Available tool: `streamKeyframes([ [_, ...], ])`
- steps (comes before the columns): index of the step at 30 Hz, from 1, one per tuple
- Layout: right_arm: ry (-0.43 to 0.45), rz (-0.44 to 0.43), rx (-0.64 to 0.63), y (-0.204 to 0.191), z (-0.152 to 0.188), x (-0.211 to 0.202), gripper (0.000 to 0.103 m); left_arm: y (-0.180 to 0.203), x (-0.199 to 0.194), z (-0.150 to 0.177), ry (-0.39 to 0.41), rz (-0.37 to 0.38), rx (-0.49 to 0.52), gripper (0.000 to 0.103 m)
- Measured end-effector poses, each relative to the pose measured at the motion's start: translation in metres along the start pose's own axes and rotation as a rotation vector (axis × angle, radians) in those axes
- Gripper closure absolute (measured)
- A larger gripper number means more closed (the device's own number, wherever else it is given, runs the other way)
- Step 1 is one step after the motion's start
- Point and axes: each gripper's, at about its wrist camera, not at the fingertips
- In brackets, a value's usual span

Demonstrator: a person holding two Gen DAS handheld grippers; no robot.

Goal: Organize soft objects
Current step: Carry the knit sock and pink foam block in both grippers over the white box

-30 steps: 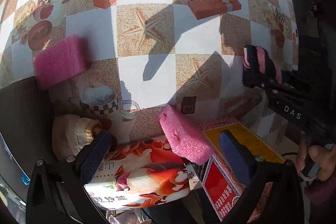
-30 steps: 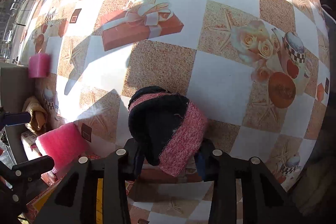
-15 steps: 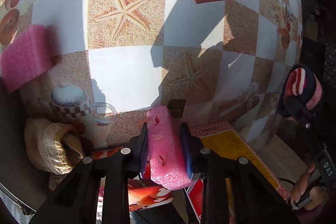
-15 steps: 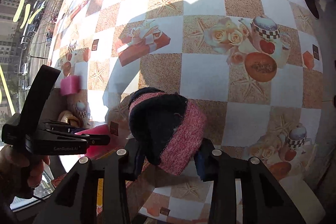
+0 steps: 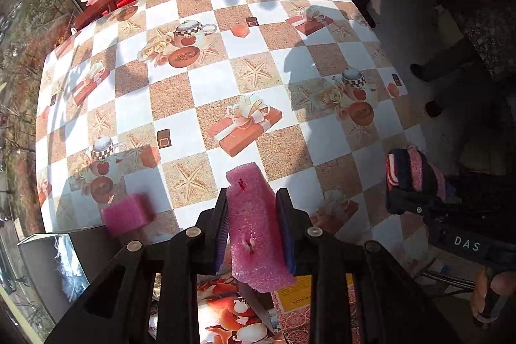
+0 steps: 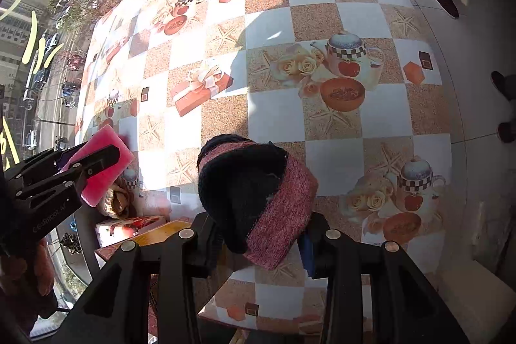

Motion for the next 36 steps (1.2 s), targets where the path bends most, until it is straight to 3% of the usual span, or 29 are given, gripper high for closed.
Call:
streamKeyframes([
  [9,0.032,0.054,0.083,0.023,0.034,-0.028,0.062,0.084,-0.031,0.019,0.071,0.097,0.208,0.073],
  [19,0.002,0.107,0.063,0.024,0.088,-0.039,0.062,0.146,-0.055,0.083,0.013,0.252,0.482,0.073],
  [23,-0.030,0.099,0.016,0.011,0.113,-0.036,0.062,0.143,-0.064,0.111,-0.009,0.279,0.526,0.073],
  [27,-0.082,0.071,-0.097,-0.013,0.142,-0.027,0.062,0.125,-0.074,0.137,-0.014,0.255,0.533,0.073],
  [36,-0.145,-0.014,-0.474,-0.101,0.186,-0.027,0.062,0.055,-0.110,0.185,0.054,0.158,0.377,0.073],
])
Point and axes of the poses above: each gripper's, at about its wrist camera, not at the fingertips, and x roughly the way its jaws point, y to its right, z to its underside, and after that the axes turned 11 degrees about z, right-handed
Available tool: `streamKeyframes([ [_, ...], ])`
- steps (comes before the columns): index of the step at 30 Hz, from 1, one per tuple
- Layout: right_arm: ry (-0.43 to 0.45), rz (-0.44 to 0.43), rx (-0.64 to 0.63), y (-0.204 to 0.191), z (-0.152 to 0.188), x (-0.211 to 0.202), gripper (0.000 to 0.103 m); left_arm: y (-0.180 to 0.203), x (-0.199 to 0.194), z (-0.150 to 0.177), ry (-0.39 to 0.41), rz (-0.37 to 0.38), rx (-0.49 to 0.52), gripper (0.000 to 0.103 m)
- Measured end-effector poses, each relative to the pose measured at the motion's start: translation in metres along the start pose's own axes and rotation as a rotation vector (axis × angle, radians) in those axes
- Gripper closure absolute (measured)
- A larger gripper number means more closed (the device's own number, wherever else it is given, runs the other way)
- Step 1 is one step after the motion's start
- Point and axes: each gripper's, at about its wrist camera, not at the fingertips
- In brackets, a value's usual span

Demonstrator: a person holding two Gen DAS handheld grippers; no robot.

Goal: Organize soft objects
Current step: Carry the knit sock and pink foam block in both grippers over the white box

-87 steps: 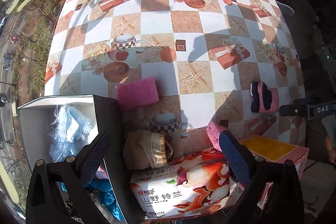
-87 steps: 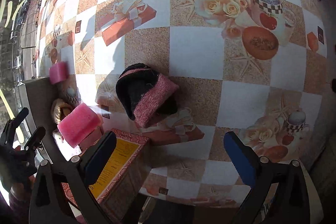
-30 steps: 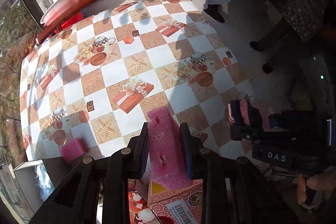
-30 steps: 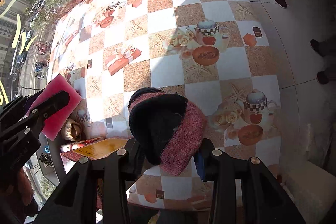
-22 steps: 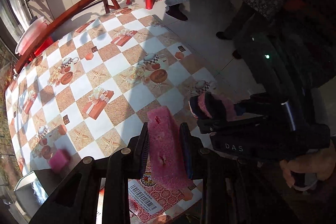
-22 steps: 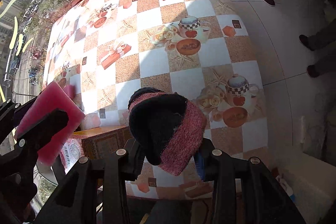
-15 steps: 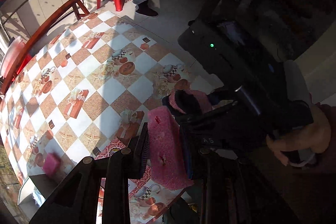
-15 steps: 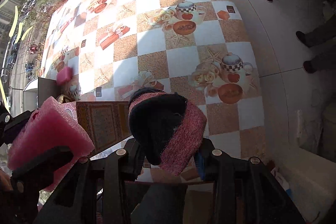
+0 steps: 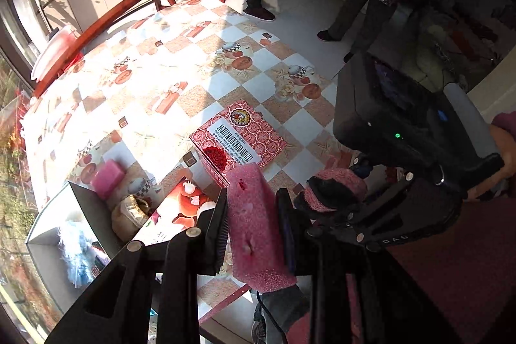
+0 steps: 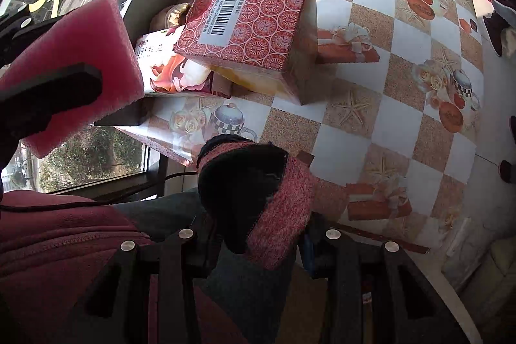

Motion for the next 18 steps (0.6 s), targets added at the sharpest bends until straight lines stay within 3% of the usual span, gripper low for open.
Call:
streamKeyframes([
  [9,0.061,0.015,-0.242,-0.073,-0.040,-0.032,0.062,-0.058,-0.048,0.059,0.111,-0.168,-0.295,0.073],
  [18,0.131,-0.024,-0.336,-0.132,-0.086,-0.066,0.062,-0.102,-0.089,0.113,0.223,-0.284,-0.562,0.073],
])
Point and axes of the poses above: each gripper's, at about its wrist camera, not at the fingertips, and x roughly the way its jaws point, y to its right, z to its underside, and after that the axes turned 11 degrees about z, right-handed
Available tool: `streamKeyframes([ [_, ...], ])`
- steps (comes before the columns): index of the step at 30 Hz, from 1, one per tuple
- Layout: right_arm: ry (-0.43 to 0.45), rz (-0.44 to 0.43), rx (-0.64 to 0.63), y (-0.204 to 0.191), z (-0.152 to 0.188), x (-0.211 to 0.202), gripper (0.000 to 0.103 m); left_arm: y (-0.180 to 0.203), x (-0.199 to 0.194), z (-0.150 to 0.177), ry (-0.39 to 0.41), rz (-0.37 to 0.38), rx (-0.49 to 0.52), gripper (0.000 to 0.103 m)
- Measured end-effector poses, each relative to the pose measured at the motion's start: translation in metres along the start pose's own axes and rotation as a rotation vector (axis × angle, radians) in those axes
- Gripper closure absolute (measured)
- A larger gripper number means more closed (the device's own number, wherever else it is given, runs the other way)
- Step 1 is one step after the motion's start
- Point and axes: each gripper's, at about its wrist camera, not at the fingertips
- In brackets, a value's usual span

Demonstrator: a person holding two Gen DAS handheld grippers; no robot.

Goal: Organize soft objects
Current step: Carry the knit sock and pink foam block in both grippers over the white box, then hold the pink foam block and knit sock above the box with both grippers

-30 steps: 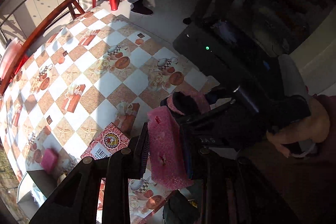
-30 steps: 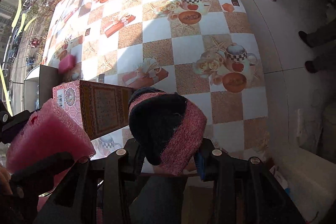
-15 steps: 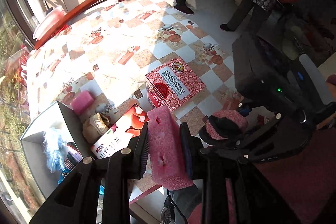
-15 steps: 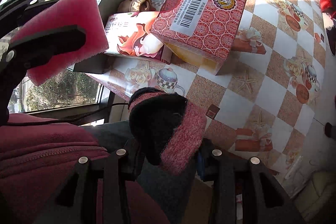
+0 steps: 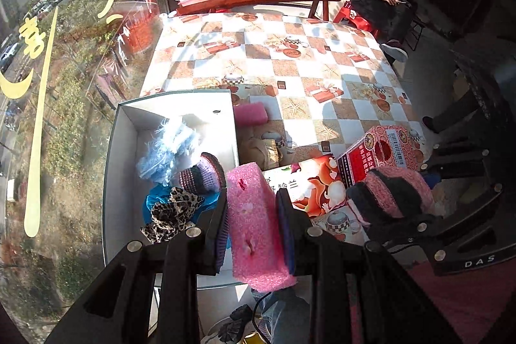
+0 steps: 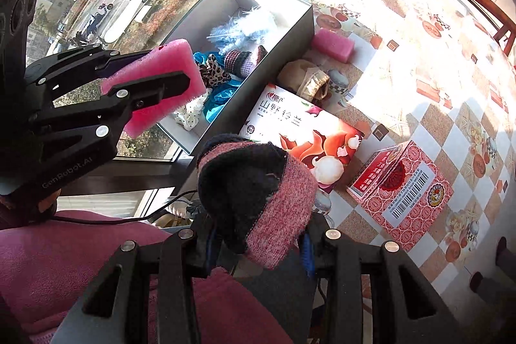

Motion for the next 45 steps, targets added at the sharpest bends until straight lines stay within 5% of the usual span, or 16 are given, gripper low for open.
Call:
streamKeyframes([
  [19,0.068,-0.012,-0.038,-0.066,-0.086,-0.004,0.062,-0.065,-0.014,0.025,0.055,-0.139,-0.214,0.073],
  [45,0.018,-0.040,0.003,-0.066,-0.093,0.012,0.062,-0.084,-0.008,0.024,0.046,-0.160,-0.265,0.073],
])
Point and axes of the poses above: each gripper's, at about its wrist camera, not at the fingertips, and x roughly the way its jaws point, y to its right, z to its underside, and after that the axes turned 11 degrees about z, right-handed
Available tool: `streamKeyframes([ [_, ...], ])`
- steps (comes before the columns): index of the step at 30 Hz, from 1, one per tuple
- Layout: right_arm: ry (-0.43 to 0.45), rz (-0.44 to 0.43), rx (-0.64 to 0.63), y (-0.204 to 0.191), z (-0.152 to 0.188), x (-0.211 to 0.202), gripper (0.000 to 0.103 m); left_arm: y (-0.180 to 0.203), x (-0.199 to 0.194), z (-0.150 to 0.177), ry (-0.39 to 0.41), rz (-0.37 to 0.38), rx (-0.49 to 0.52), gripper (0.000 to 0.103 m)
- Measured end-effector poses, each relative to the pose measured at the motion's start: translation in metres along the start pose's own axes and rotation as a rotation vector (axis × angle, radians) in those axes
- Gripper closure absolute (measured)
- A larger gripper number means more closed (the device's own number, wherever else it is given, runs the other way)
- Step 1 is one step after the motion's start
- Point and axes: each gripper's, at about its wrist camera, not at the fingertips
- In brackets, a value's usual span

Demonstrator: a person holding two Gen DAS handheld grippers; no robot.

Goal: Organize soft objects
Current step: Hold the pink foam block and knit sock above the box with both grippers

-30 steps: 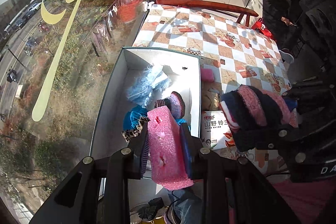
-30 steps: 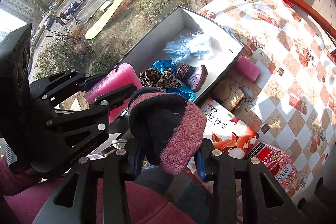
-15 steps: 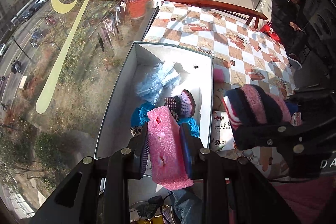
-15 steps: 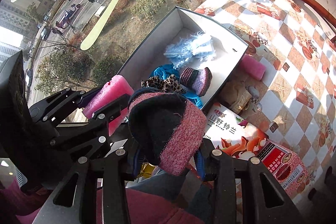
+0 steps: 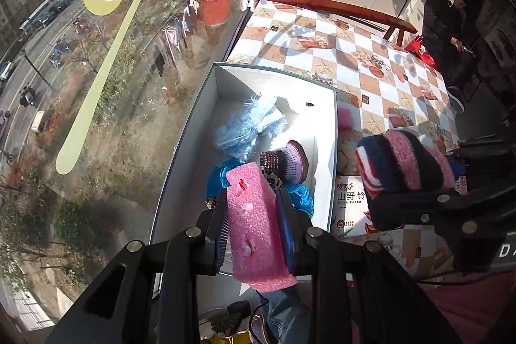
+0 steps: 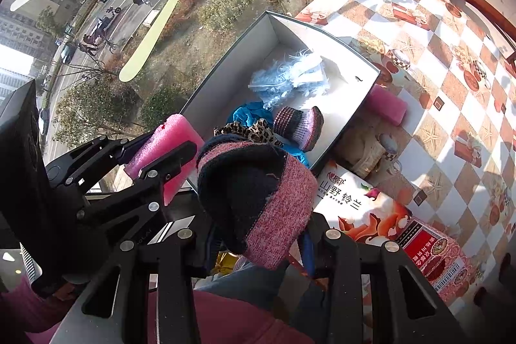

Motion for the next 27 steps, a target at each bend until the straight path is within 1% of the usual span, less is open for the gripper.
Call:
streamKeyframes([
  [8,0.001,-0.001,0.004,0.001,-0.003,0.000,0.062,-0.001,0.000,0.000,-0.002,-0.001,-0.002,0.073],
  [14,-0.005,0.002,0.013,0.004,-0.006,0.003,0.062,-0.008,0.003,-0.005,-0.003,-0.004,-0.015,0.073],
  [22,0.016,0.033,0.004,0.001,-0.022,0.007,0.062,-0.018,0.013,-0.010,-0.017,-0.009,-0.038,0.073],
  [27,0.019,0.036,-0.001,-0.002,-0.032,0.014,0.062,-0.025,0.025,-0.016,-0.040,-0.034,-0.063,0.073],
])
Point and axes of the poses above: each gripper's, at about its wrist camera, not at the fingertips, and x roughly the way its jaws point, y to its right, z to its underside, and after that the axes turned 11 degrees about z, right-handed
